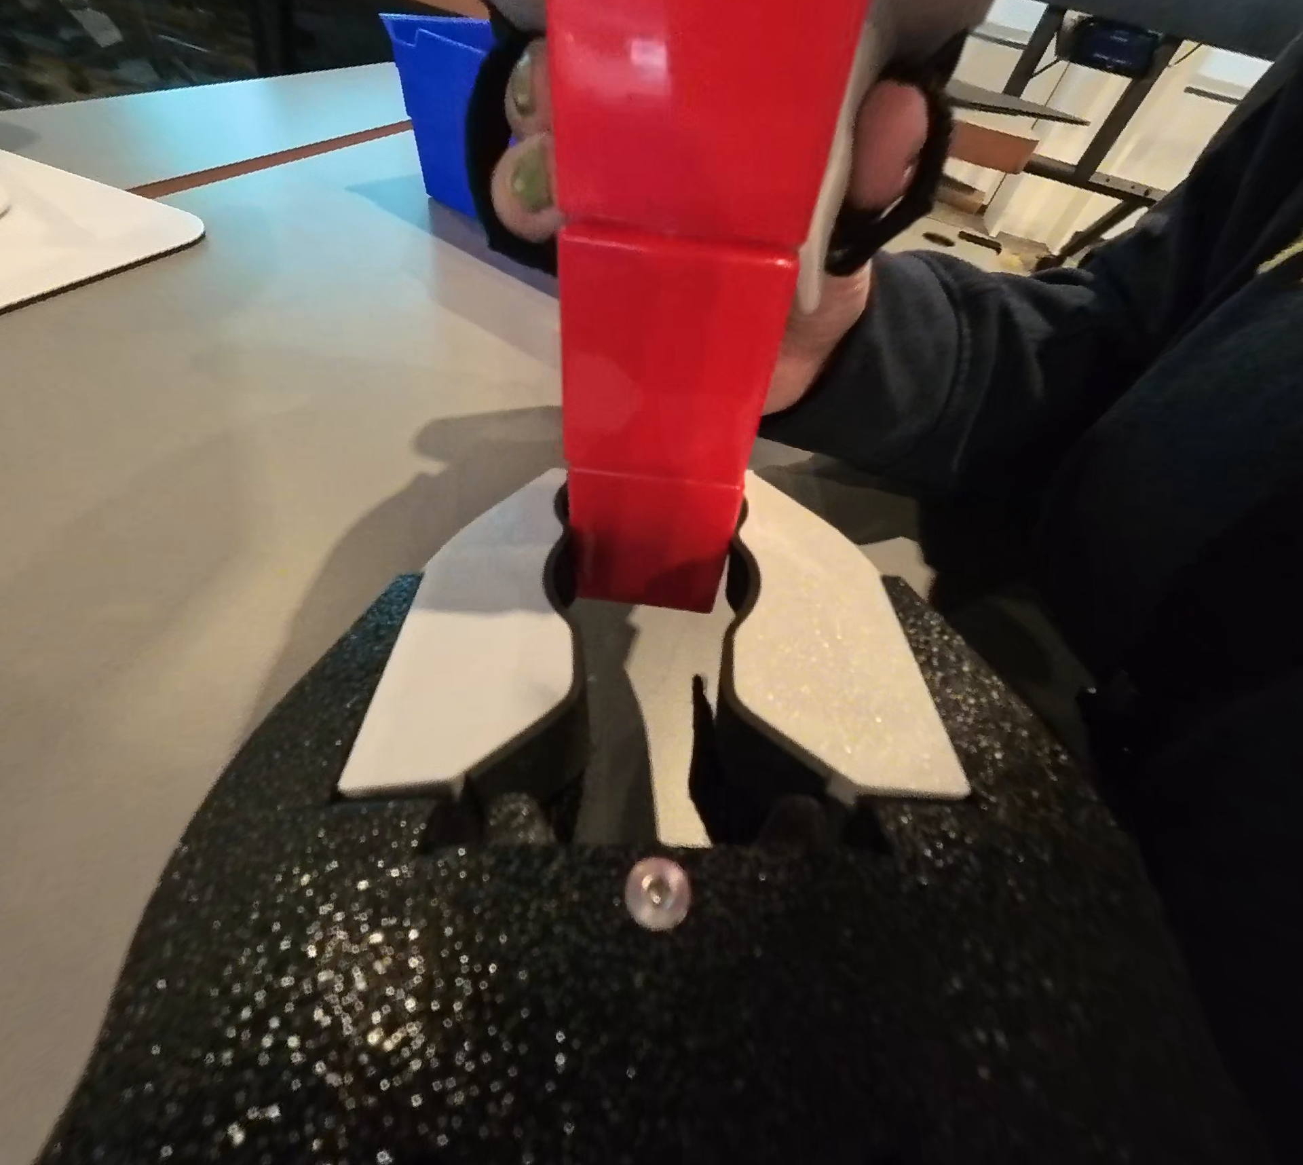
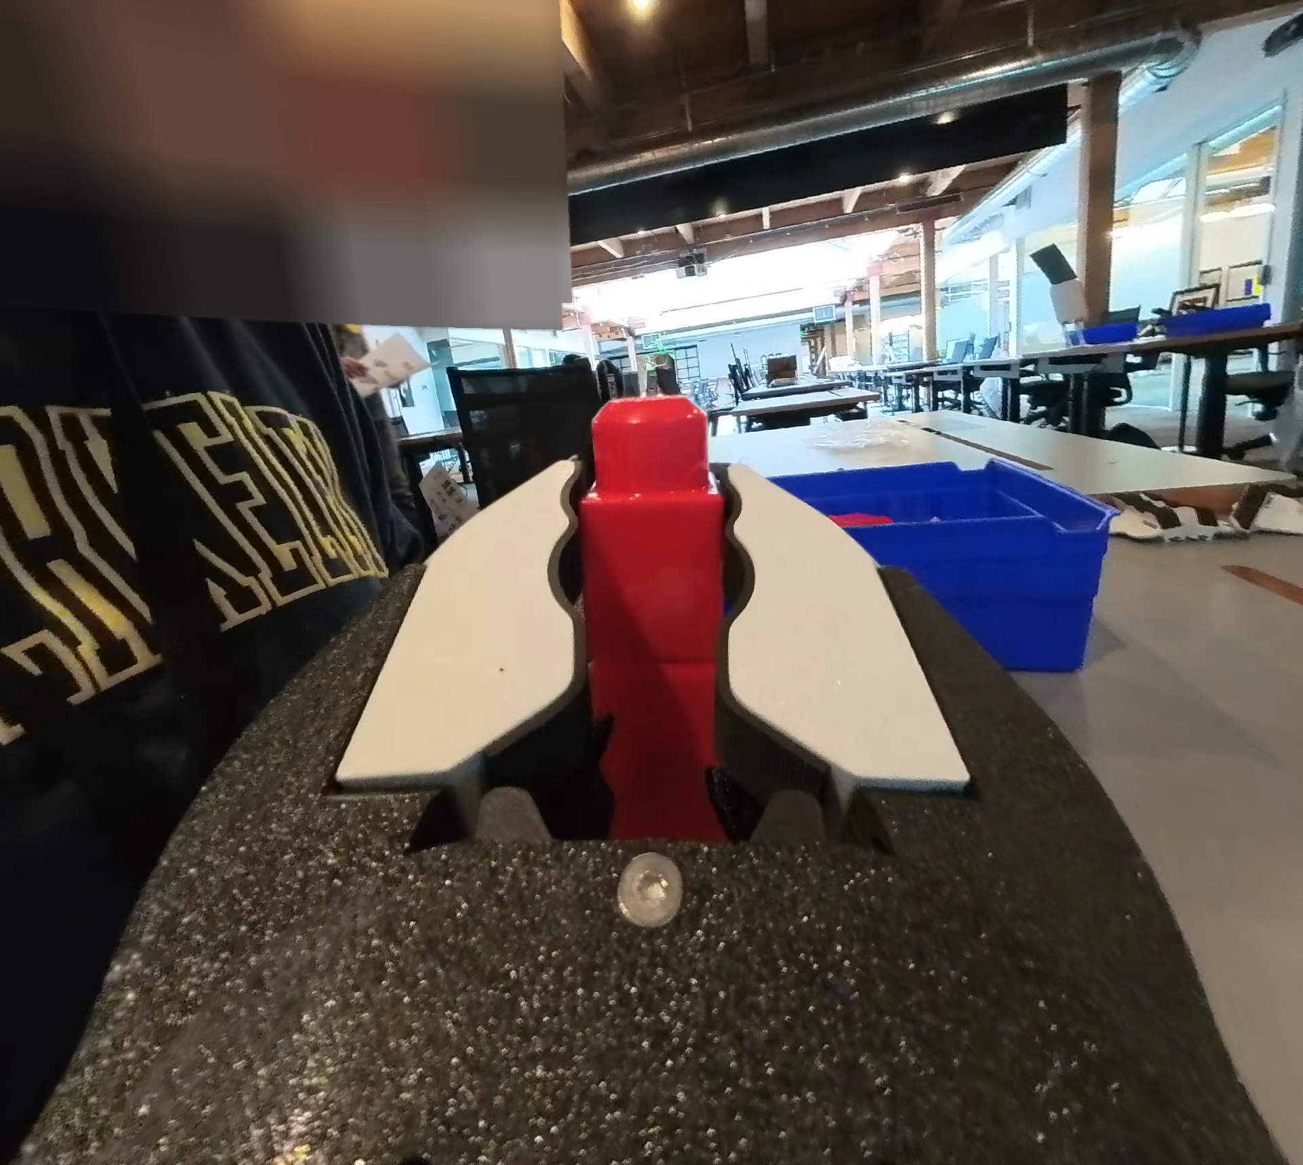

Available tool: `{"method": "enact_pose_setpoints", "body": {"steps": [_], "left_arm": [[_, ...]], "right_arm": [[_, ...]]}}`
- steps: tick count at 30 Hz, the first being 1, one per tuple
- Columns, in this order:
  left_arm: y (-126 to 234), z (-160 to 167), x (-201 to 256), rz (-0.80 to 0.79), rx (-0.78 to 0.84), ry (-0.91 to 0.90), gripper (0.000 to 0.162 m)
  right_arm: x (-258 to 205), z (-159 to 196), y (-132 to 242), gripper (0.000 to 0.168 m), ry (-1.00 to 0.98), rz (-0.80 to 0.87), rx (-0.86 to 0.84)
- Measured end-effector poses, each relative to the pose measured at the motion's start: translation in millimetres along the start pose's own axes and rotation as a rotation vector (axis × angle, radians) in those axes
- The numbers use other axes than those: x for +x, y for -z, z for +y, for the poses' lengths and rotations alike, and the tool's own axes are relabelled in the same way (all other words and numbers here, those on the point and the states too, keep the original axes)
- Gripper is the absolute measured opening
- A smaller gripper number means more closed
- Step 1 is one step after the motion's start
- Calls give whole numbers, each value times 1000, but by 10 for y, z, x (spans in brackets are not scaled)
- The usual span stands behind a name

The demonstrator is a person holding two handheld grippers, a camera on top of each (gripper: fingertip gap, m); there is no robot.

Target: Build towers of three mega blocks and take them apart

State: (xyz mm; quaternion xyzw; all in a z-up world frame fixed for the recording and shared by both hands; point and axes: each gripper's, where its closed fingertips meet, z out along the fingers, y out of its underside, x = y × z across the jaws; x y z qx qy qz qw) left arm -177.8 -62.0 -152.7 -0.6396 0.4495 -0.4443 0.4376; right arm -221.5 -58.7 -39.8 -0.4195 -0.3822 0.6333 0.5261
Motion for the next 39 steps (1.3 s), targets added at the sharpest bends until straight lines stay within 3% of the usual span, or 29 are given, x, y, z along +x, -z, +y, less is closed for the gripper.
{"method": "enact_pose_setpoints", "body": {"steps": [14, 15, 16, 20, 24, 33, 35, 36, 39], "left_arm": [[-7, -9, 22, 9, 4, -17, 39], [-9, -28, 25, 11, 17, -23, 39], [-5, -51, 24, 8, 34, -28, 39], [2, -62, 24, 6, 42, -33, 39], [-68, 60, 8, -45, -61, -98, 40], [-138, 384, -70, -152, -305, -251, 39], [-146, 398, -62, -151, -316, -265, 39], [-147, 400, -56, -149, -317, -269, 39], [-146, 433, -43, -139, -336, -290, 39]], "right_arm": [[-13, -22, 63, 36, 35, 3, 23], [3, -54, 77, 41, 55, 29, 23], [16, -78, 89, 60, 64, 51, 12], [-15, 94, 76, 83, 49, 60, -215], [-101, 39, 96, 68, 107, 77, -384], [-122, 483, 599, 66, 233, 171, -1235], [-105, 624, 673, 56, 280, 177, -1347], [-82, 673, 707, 38, 301, 188, -1387], [-106, 676, 729, 37, 297, 180, -1392]]}}
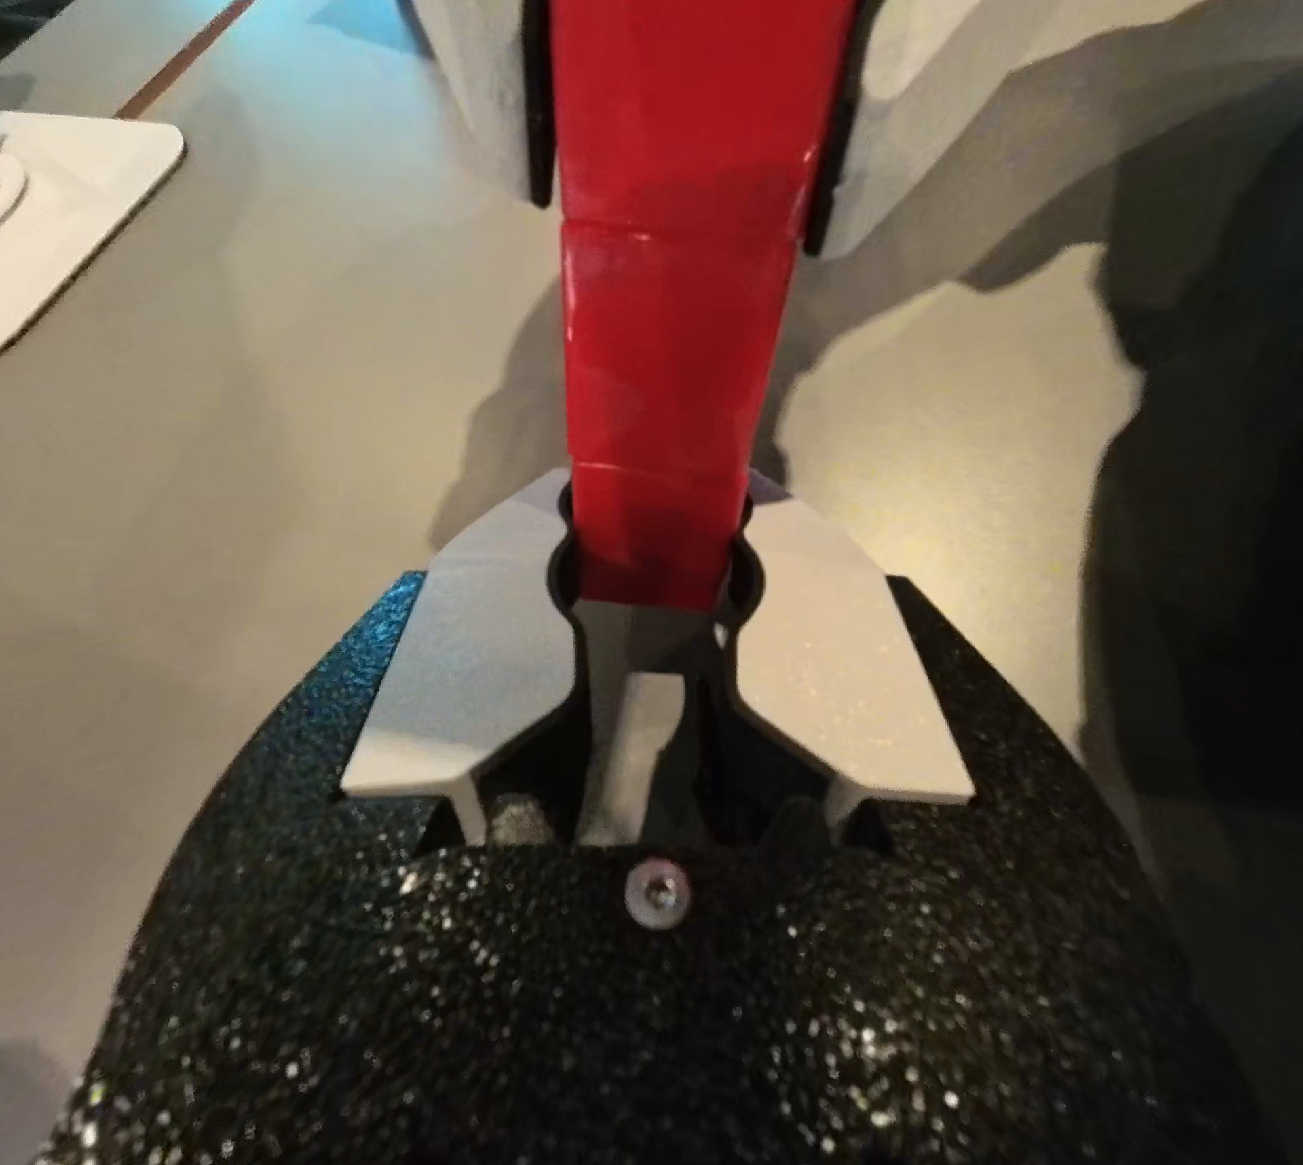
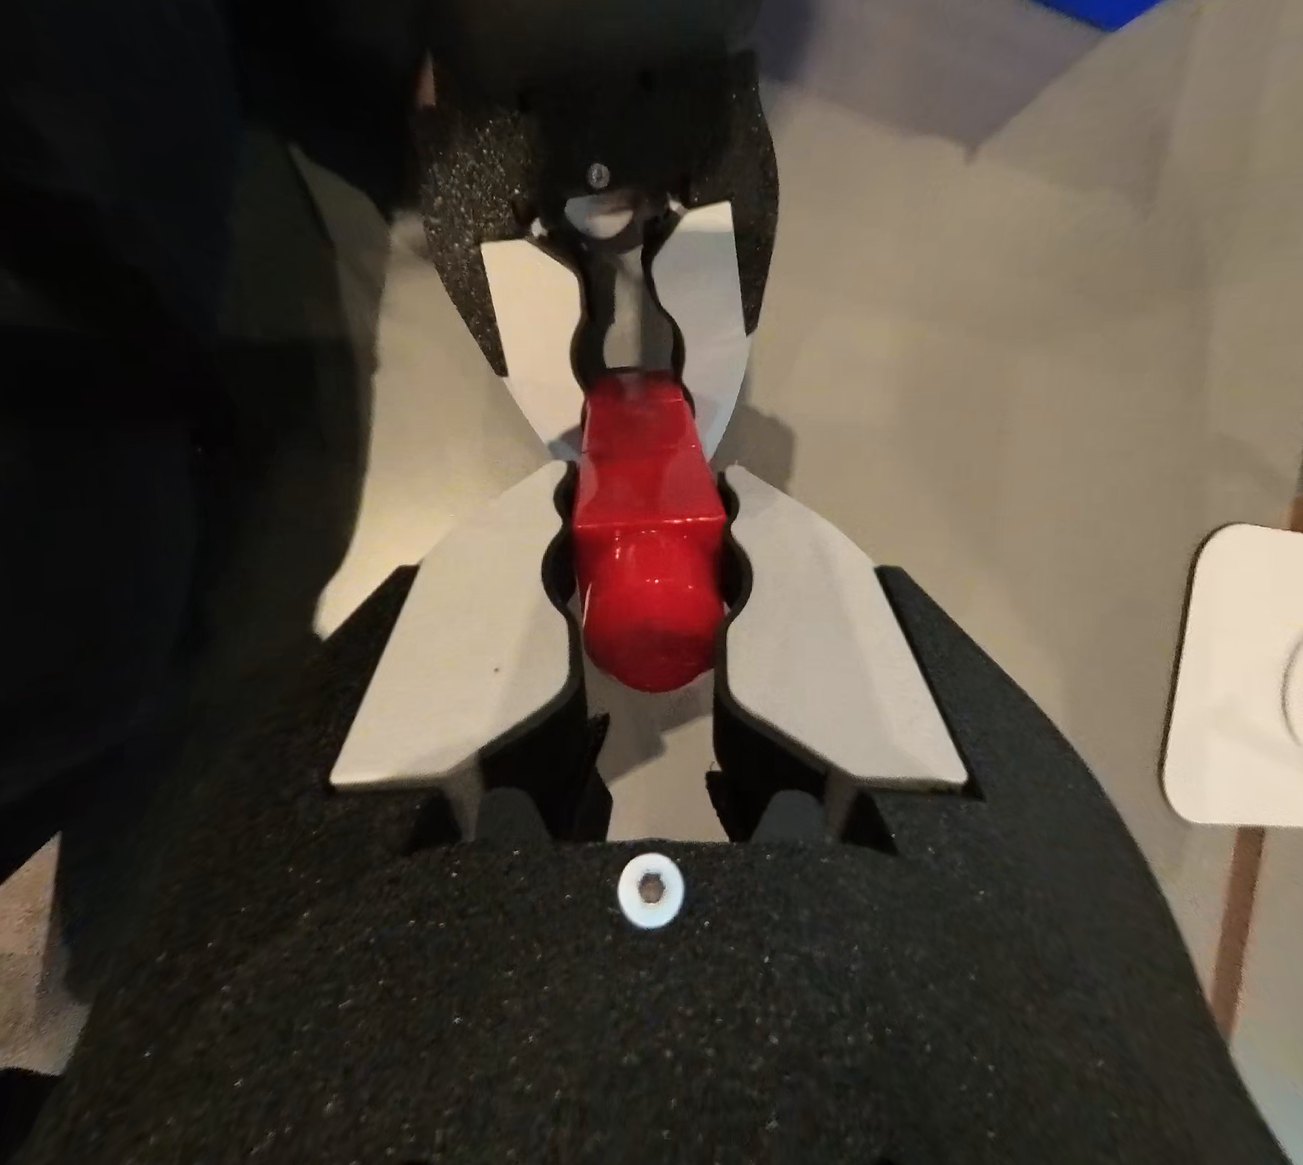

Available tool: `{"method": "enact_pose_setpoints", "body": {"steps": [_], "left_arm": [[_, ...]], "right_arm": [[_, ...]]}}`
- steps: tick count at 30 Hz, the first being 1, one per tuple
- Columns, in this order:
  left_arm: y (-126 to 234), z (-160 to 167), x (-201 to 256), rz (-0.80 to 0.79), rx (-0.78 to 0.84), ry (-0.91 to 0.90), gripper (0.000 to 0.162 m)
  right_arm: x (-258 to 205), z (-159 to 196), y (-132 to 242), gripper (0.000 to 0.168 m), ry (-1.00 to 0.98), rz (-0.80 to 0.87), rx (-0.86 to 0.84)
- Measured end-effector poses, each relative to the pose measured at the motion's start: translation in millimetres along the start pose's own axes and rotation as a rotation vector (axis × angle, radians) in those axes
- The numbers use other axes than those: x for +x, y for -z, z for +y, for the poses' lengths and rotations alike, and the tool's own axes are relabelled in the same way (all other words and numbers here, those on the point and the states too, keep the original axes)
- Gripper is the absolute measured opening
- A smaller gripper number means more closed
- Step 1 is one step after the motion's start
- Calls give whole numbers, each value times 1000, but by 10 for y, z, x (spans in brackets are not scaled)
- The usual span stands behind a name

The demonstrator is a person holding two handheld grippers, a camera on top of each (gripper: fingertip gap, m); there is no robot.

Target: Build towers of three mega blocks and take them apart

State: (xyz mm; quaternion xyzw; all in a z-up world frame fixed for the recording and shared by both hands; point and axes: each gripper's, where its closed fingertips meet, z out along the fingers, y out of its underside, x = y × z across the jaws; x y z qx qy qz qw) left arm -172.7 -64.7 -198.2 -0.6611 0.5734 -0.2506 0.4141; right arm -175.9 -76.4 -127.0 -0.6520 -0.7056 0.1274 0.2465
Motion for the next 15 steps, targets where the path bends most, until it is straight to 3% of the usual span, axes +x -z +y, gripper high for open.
{"method": "enact_pose_setpoints", "body": {"steps": [1, 3, 5, 10, 12, 15], "left_arm": [[13, -46, 6, 0, 32, -5, 41], [48, -137, -21, -21, 100, -9, 64], [73, -167, -62, -39, 128, 2, 75], [111, -194, -107, -52, 160, 30, 66], [128, -208, -121, -62, 175, 32, 62], [153, -224, -146, -70, 196, 48, 60]], "right_arm": [[8, 7, 57, 37, -1, 2, 14], [126, 90, 303, 37, -19, 52, 31], [401, 275, 740, 37, -86, 176, 31], [1111, 1177, 1979, 37, -312, 543, -147], [1263, 1610, 2167, 36, -406, 548, -259], [1465, 2208, 2026, 37, -492, 428, -433]]}}
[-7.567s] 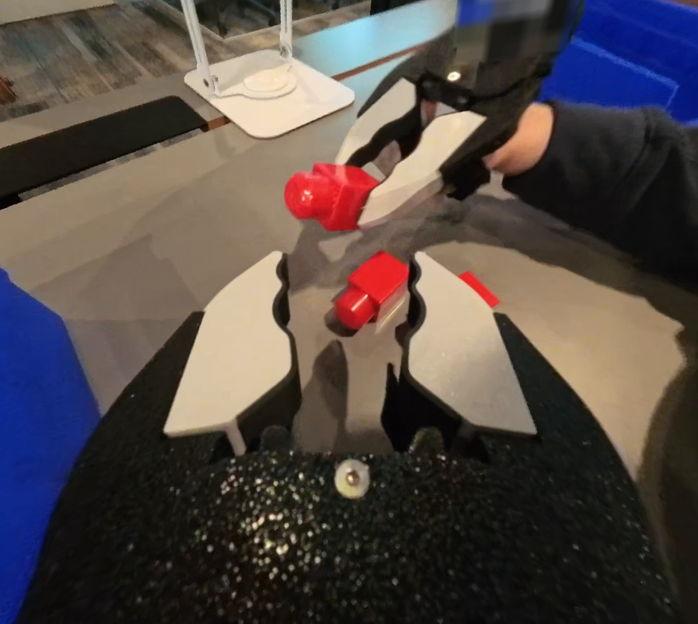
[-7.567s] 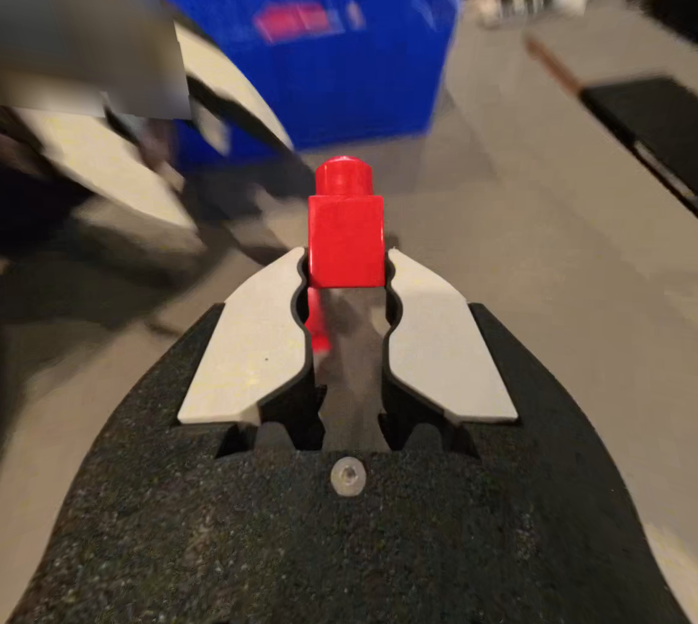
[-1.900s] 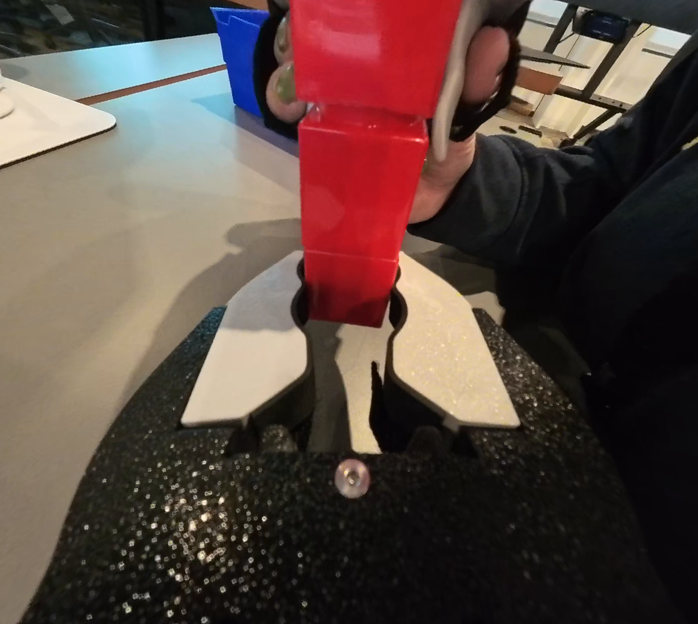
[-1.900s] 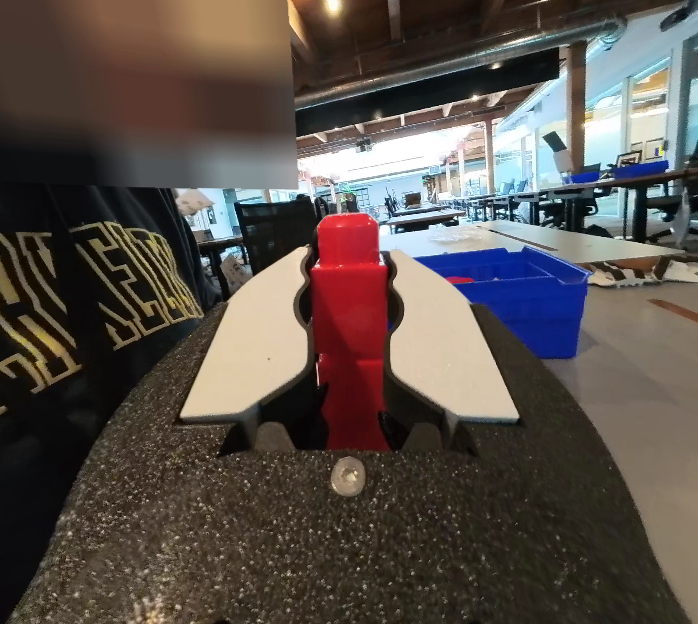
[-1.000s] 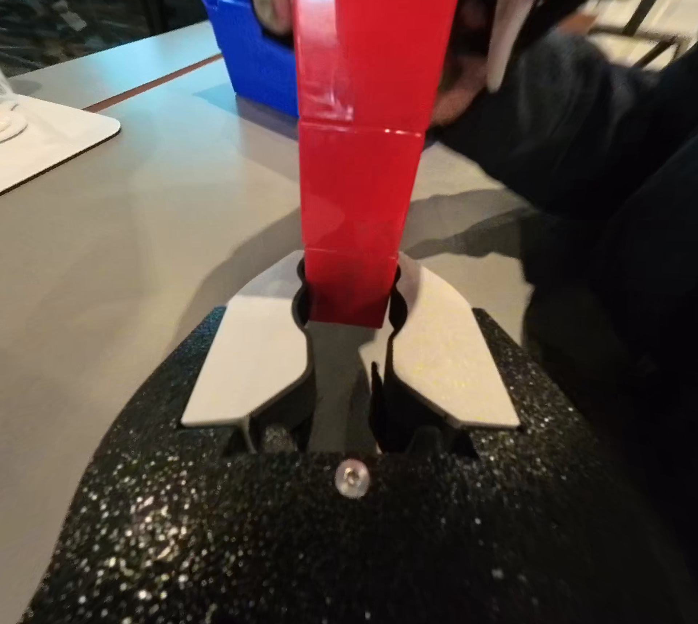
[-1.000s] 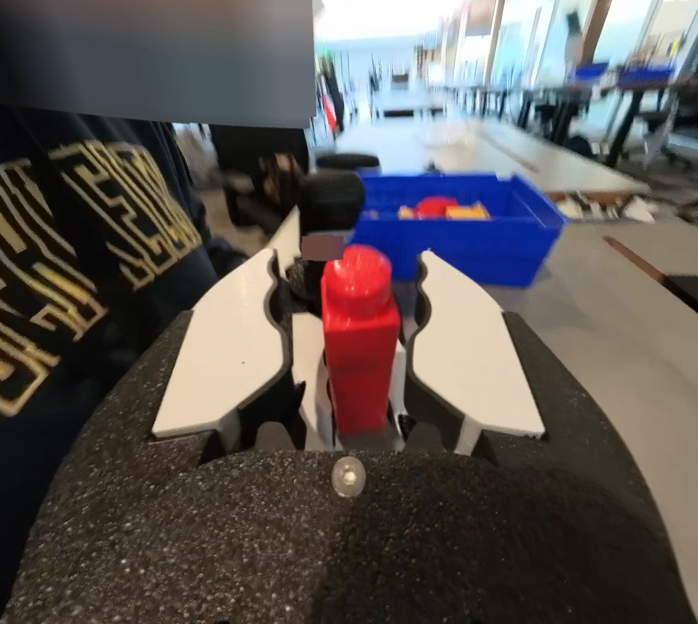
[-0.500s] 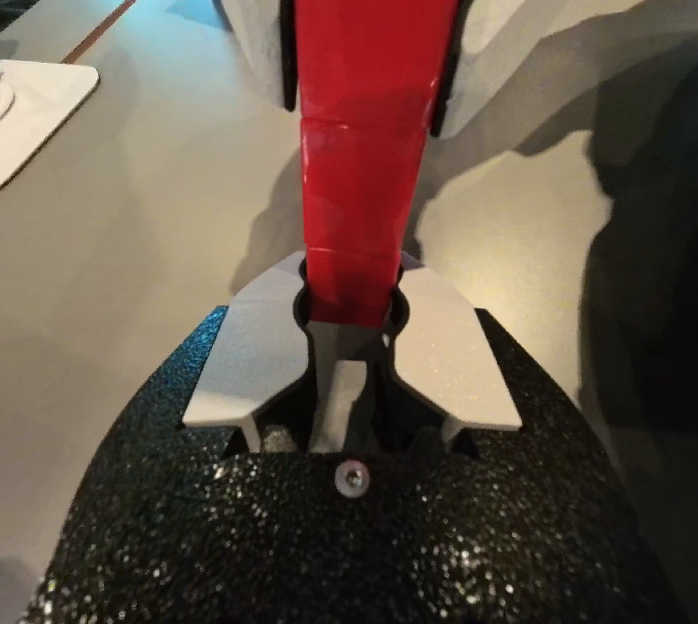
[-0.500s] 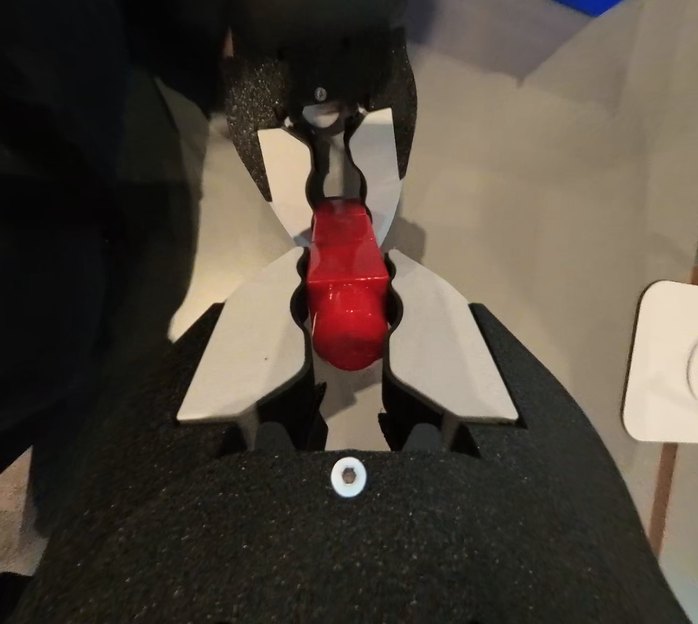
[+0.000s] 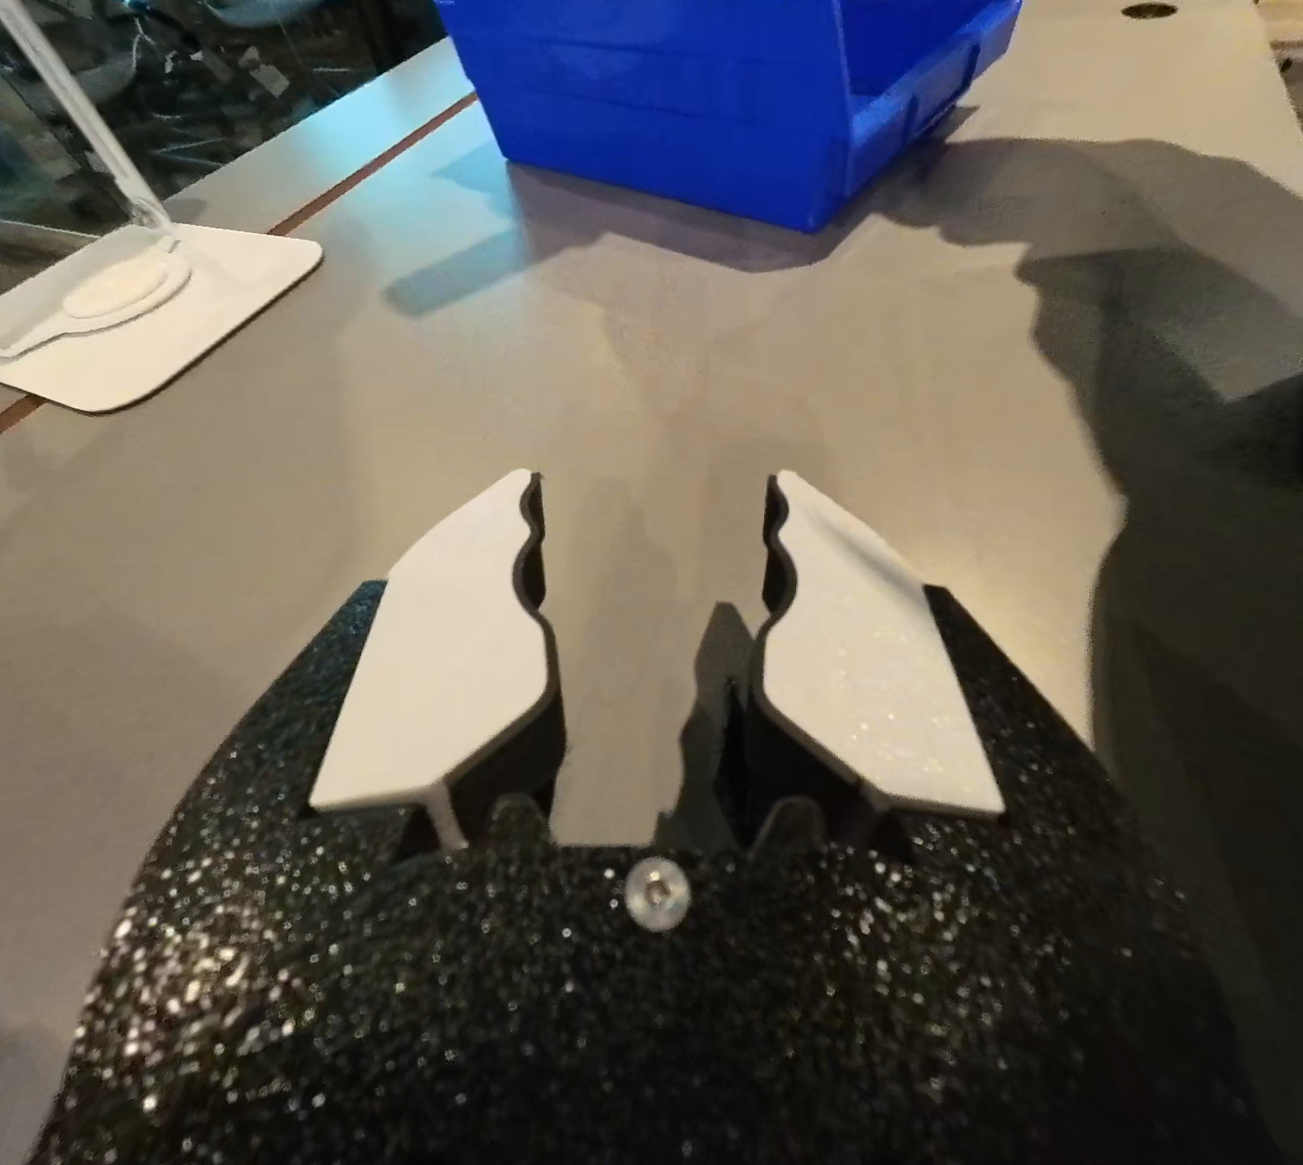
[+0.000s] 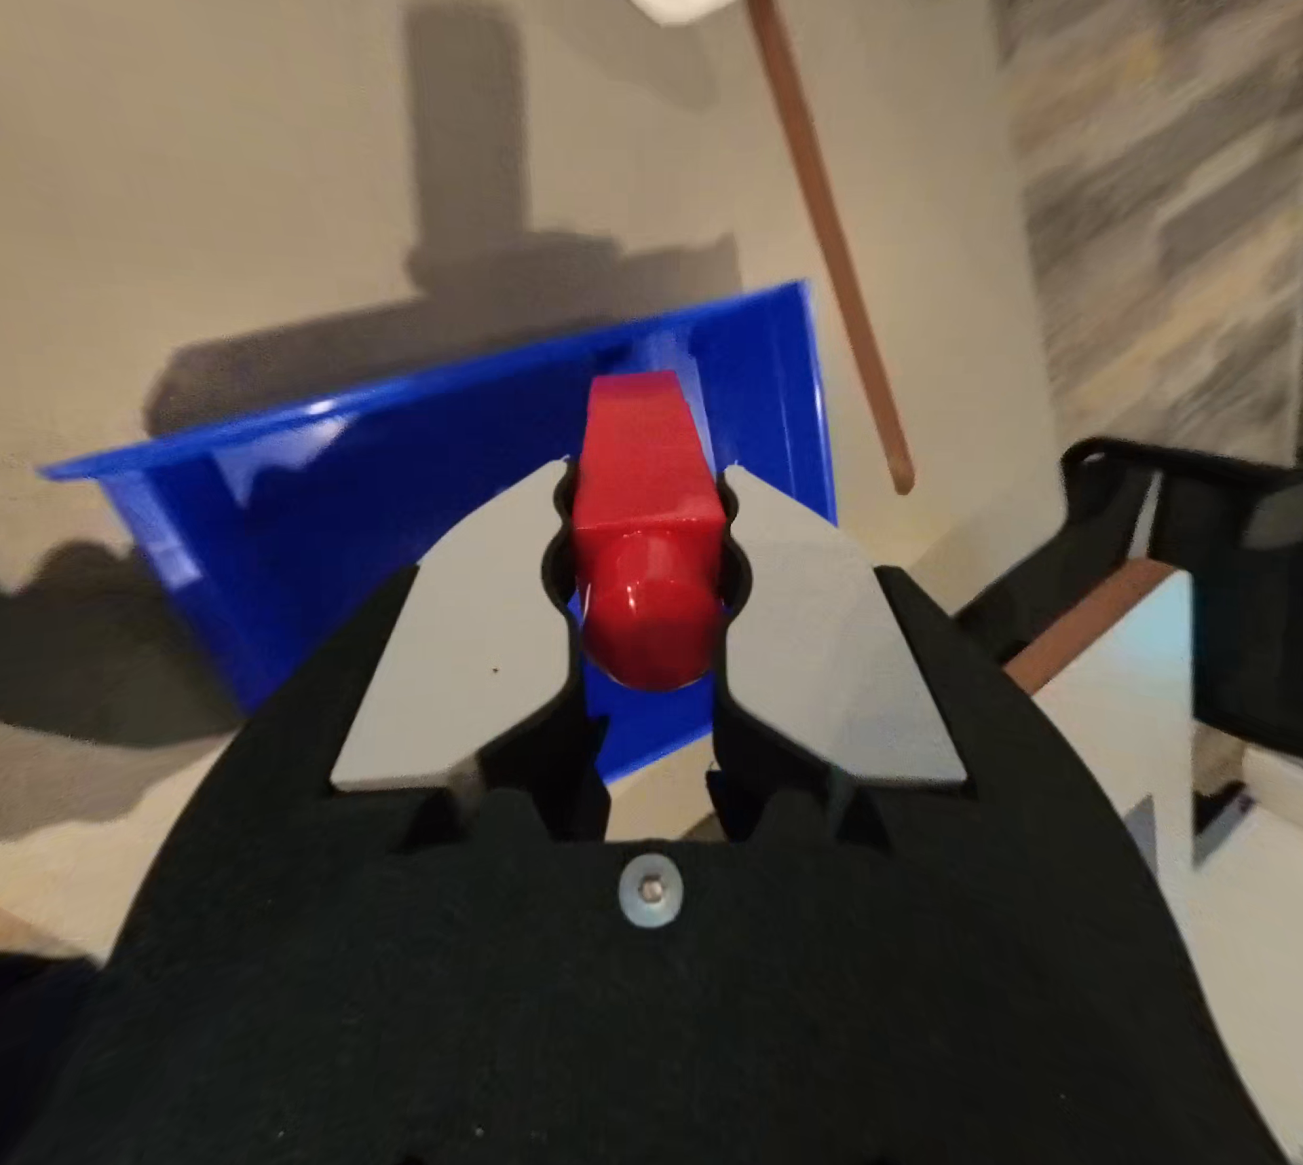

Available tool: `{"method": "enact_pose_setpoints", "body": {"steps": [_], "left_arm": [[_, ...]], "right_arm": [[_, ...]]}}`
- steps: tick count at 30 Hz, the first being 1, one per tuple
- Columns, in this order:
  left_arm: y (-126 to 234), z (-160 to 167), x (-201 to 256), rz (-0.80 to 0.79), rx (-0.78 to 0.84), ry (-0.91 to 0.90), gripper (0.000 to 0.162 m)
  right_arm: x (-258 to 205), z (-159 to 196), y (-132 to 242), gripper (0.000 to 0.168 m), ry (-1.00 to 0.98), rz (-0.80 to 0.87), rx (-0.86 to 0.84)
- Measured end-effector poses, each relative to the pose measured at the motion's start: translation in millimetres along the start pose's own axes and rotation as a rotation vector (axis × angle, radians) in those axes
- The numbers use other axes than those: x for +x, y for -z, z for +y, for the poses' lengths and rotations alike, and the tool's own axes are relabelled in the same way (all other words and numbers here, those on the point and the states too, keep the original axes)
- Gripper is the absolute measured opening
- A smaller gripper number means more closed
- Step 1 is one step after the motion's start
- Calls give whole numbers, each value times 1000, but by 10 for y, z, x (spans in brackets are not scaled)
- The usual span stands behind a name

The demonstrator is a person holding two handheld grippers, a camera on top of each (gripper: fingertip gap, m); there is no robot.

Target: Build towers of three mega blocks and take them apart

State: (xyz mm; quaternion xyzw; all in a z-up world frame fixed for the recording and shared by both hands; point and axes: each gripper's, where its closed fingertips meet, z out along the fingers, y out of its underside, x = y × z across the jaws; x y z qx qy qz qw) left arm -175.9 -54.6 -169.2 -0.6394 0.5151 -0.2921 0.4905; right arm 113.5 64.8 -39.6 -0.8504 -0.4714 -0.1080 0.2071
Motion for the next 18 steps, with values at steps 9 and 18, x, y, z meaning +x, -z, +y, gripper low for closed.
{"method": "enact_pose_setpoints", "body": {"steps": [9, 18], "left_arm": [[79, -81, -103, 0, 82, 105, 57], [100, -100, -128, 17, 104, 146, 57]], "right_arm": [[248, 188, -1058, 37, 122, -186, -255], [263, 158, -1256, 37, 104, -262, -241]]}}
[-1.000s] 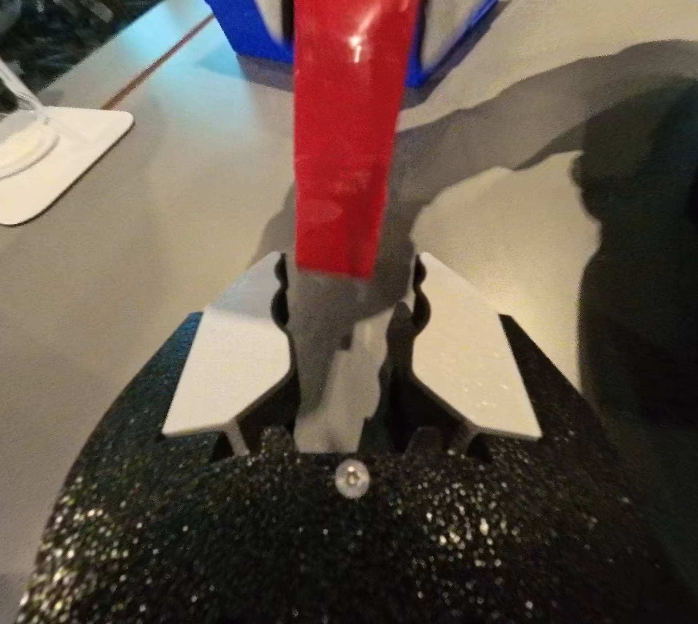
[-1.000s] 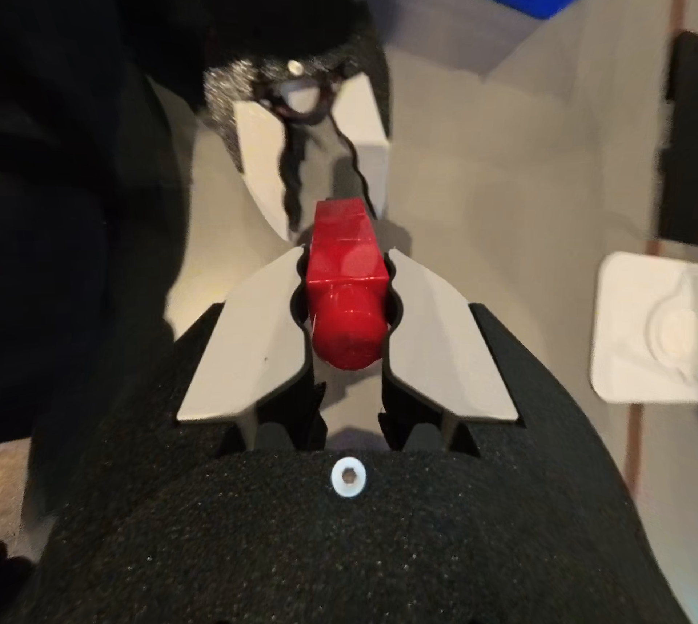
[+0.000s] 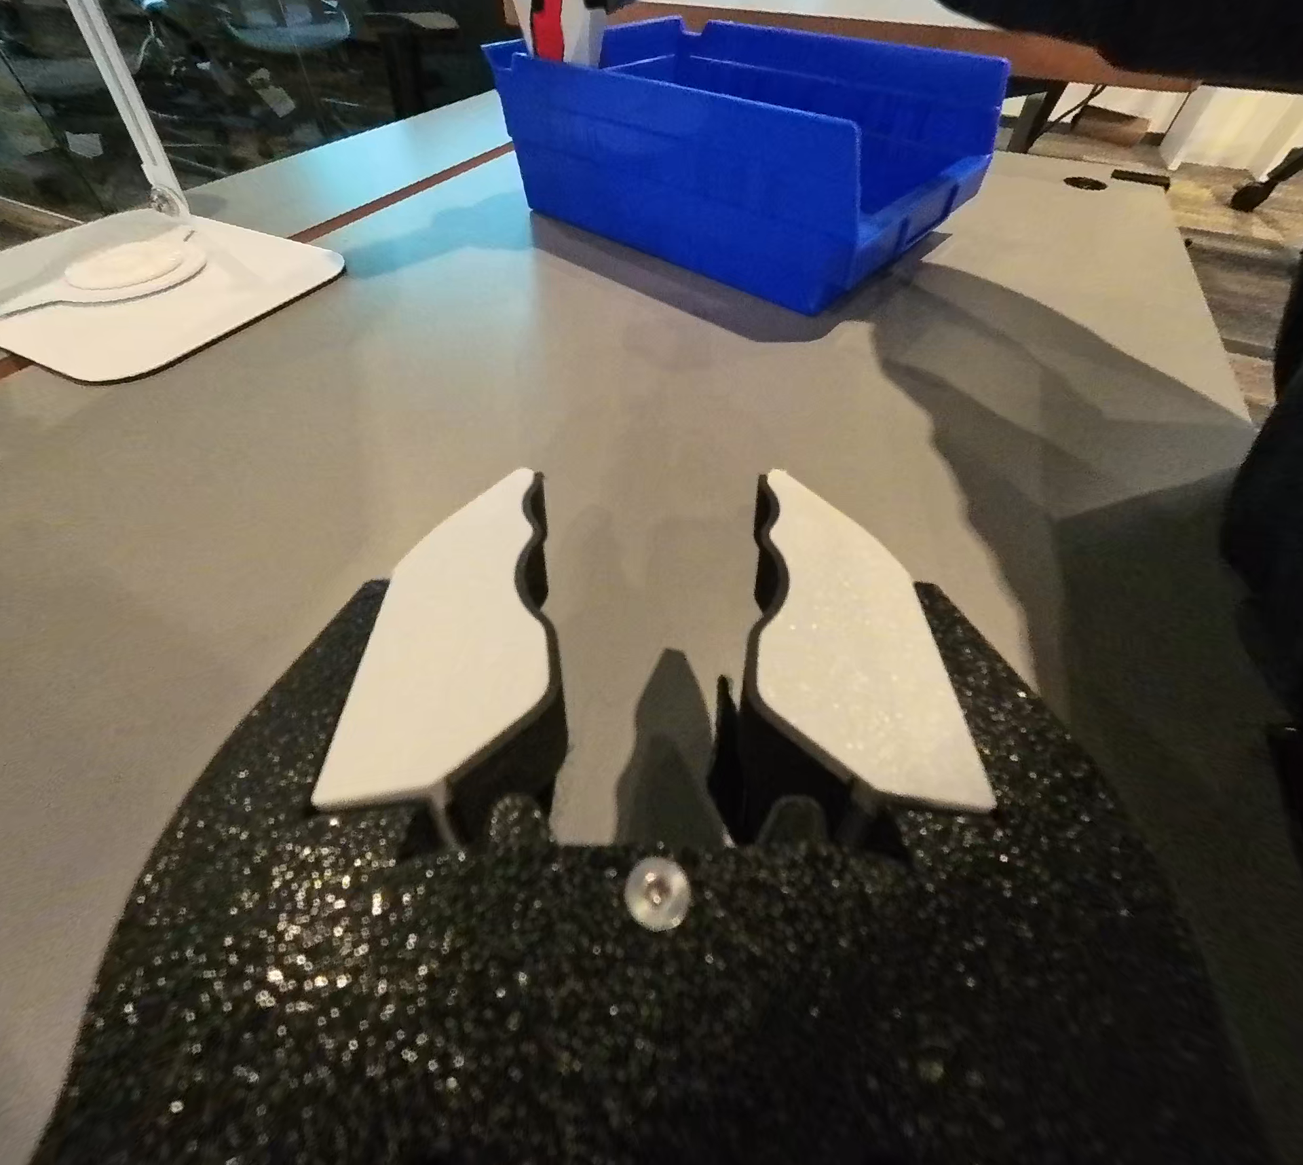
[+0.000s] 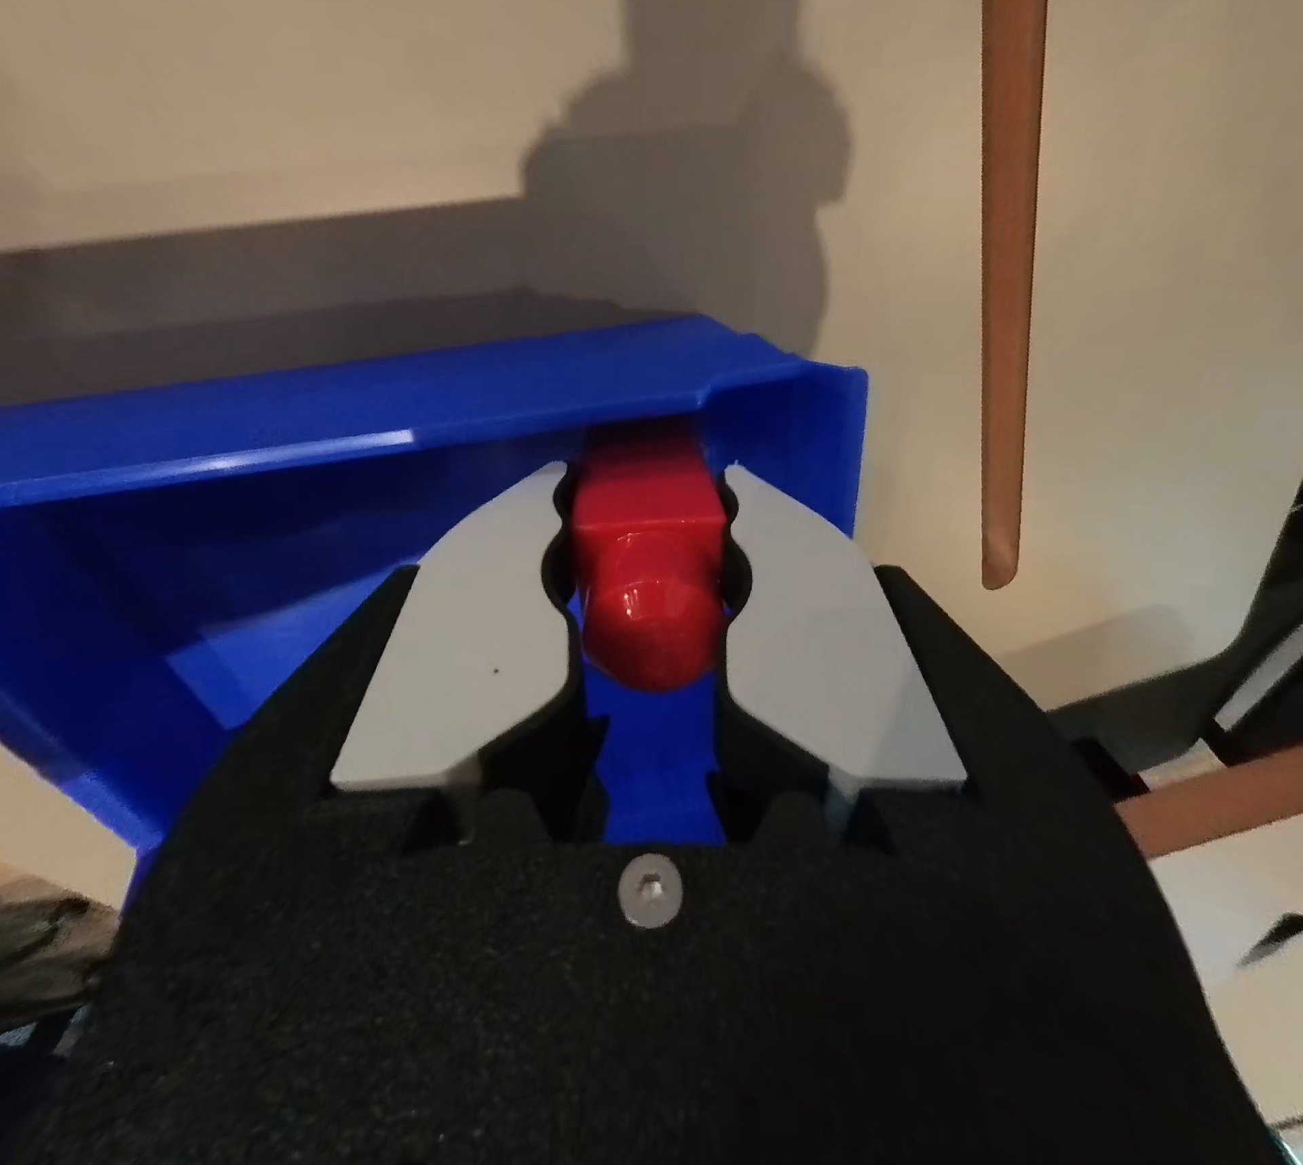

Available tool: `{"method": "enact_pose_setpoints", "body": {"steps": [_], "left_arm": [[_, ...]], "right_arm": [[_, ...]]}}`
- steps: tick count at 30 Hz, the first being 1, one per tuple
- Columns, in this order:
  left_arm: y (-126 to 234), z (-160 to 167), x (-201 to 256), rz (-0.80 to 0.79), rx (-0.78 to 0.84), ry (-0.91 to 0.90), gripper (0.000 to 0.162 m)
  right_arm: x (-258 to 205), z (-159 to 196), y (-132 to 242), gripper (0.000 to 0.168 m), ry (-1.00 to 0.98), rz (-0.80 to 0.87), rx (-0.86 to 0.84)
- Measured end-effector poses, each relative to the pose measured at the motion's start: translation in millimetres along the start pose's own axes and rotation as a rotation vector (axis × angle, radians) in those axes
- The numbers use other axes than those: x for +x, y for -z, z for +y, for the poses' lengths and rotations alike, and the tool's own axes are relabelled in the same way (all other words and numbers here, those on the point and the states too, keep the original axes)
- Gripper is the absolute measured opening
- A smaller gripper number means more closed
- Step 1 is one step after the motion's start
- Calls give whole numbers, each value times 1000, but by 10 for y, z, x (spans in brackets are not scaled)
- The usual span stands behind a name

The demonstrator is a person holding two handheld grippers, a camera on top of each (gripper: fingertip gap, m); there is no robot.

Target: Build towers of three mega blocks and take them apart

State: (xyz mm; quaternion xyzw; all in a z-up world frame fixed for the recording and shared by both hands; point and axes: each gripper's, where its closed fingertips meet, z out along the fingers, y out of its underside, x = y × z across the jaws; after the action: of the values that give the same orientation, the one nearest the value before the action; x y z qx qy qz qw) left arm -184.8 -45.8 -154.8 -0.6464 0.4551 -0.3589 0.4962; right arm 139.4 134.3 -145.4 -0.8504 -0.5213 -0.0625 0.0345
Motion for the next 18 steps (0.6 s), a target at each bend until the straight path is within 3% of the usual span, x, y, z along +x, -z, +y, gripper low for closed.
{"method": "enact_pose_setpoints", "body": {"steps": [10, 18], "left_arm": [[-23, 28, 19, 5, -23, -13, 56], [-29, 36, 22, 11, -29, -9, 56]], "right_arm": [[-31, 18, -7, 38, -6, -31, 32], [-45, 8, 118, 49, 8, -4, 45]]}}
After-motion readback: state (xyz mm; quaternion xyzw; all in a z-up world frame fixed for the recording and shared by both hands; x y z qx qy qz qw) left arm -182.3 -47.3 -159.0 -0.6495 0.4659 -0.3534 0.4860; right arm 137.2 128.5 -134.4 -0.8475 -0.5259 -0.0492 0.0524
